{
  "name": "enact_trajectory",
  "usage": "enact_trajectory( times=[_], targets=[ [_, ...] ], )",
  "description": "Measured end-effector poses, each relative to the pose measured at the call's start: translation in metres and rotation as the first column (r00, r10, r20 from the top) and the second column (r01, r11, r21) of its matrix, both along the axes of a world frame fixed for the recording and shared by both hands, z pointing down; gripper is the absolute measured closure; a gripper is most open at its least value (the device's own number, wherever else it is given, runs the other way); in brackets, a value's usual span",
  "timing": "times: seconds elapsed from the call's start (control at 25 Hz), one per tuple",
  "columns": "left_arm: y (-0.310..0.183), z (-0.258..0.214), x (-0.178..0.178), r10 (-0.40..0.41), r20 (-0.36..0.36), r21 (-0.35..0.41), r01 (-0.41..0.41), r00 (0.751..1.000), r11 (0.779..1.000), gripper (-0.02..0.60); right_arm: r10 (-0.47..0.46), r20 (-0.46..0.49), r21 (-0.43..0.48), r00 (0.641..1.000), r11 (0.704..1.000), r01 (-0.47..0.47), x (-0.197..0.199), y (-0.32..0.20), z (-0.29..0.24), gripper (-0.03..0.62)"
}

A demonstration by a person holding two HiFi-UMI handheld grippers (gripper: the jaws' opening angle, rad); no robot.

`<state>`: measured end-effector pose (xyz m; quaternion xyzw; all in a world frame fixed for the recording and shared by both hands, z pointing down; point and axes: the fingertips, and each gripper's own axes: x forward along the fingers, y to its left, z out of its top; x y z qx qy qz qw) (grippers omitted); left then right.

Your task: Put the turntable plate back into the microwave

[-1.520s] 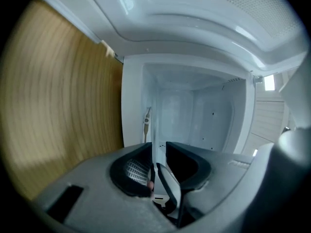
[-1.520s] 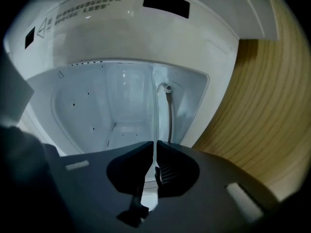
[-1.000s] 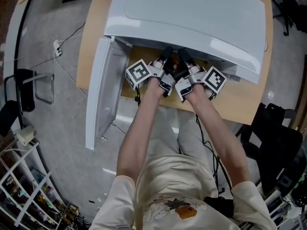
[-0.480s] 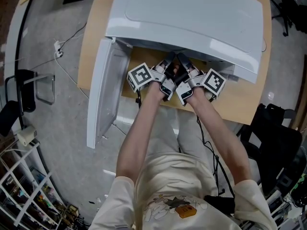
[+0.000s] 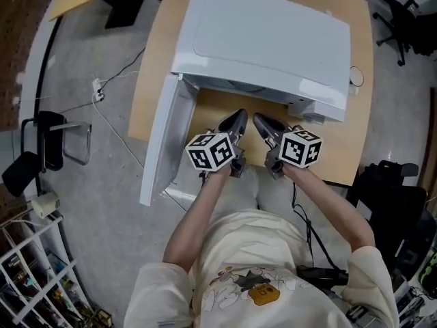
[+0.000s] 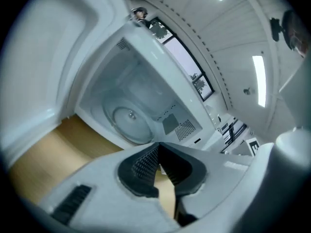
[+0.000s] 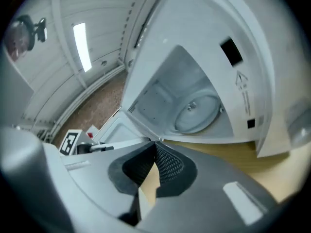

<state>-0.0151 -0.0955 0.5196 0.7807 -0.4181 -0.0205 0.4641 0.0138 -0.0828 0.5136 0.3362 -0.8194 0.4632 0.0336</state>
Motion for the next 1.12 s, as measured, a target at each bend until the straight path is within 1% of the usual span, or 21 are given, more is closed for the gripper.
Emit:
enact_trajectory(
  times=[0.04, 0.12, 0.2, 0.24, 0.32, 0.36, 0.4, 0.44, 0.52, 0.64, 0.72, 0.84, 0.92, 1.0, 1.12],
  targets=[
    [0.007, -0.011, 0.001, 0.013, 0.041, 0.025, -0.014, 0.999, 1.0, 0.584, -0.044, -0.05, 0.046, 0.998, 0.998, 0.046, 0.001, 0.008, -0.009, 0.591],
    [0.02, -0.025, 0.002, 0.022, 0.104, 0.046, -0.027, 0.994, 0.999, 0.584, -0.105, -0.145, 0.128, 0.984, 0.984, 0.124, 0.004, 0.02, -0.024, 0.591],
    [0.028, -0.025, -0.002, -0.013, 0.149, 0.038, 0.007, 0.989, 0.999, 0.583, -0.128, -0.215, 0.184, 0.968, 0.968, 0.169, 0.005, 0.028, -0.032, 0.591],
    [0.028, -0.02, -0.008, -0.051, 0.157, 0.027, 0.047, 0.986, 0.999, 0.583, -0.128, -0.229, 0.199, 0.965, 0.964, 0.175, 0.004, 0.03, -0.034, 0.591],
    [0.019, -0.006, -0.022, -0.134, 0.151, 0.006, 0.135, 0.979, 0.991, 0.583, -0.12, -0.224, 0.209, 0.967, 0.963, 0.168, 0.001, 0.033, -0.036, 0.591],
    [0.011, 0.002, -0.028, -0.159, 0.161, 0.005, 0.16, 0.974, 0.987, 0.569, -0.114, -0.216, 0.211, 0.97, 0.964, 0.161, 0.0, 0.034, -0.037, 0.591],
    [0.001, 0.01, -0.032, -0.167, 0.186, 0.009, 0.168, 0.968, 0.986, 0.495, -0.107, -0.21, 0.21, 0.972, 0.966, 0.152, -0.002, 0.034, -0.038, 0.591],
    [-0.009, 0.017, -0.033, -0.166, 0.217, 0.015, 0.167, 0.962, 0.986, 0.448, -0.099, -0.205, 0.21, 0.974, 0.967, 0.143, -0.002, 0.034, -0.038, 0.591],
    [-0.028, 0.033, -0.033, -0.158, 0.249, 0.014, 0.16, 0.955, 0.987, 0.425, -0.084, -0.203, 0.206, 0.976, 0.97, 0.126, -0.002, 0.037, -0.038, 0.591],
    [-0.05, 0.054, -0.028, -0.139, 0.23, -0.017, 0.147, 0.963, 0.989, 0.419, -0.068, -0.205, 0.19, 0.976, 0.976, 0.108, -0.001, 0.045, -0.036, 0.591],
    [-0.063, 0.067, -0.025, -0.122, 0.212, -0.045, 0.135, 0.97, 0.99, 0.402, -0.057, -0.206, 0.177, 0.977, 0.98, 0.094, 0.002, 0.05, -0.035, 0.591],
    [-0.076, 0.082, -0.021, -0.089, 0.216, -0.08, 0.109, 0.972, 0.991, 0.389, -0.03, -0.2, 0.161, 0.979, 0.985, 0.063, 0.009, 0.053, -0.032, 0.591],
    [-0.077, 0.085, -0.02, -0.07, 0.232, -0.078, 0.091, 0.97, 0.993, 0.407, -0.01, -0.2, 0.154, 0.98, 0.987, 0.042, 0.013, 0.052, -0.028, 0.591],
    [-0.075, 0.085, -0.019, -0.047, 0.238, -0.064, 0.064, 0.97, 0.996, 0.399, 0.008, -0.199, 0.144, 0.98, 0.989, 0.021, 0.017, 0.05, -0.025, 0.591],
    [-0.074, 0.087, -0.018, -0.015, 0.258, -0.064, 0.032, 0.966, 0.997, 0.399, 0.029, -0.193, 0.133, 0.981, 0.991, -0.003, 0.02, 0.046, -0.022, 0.591]
  ],
)
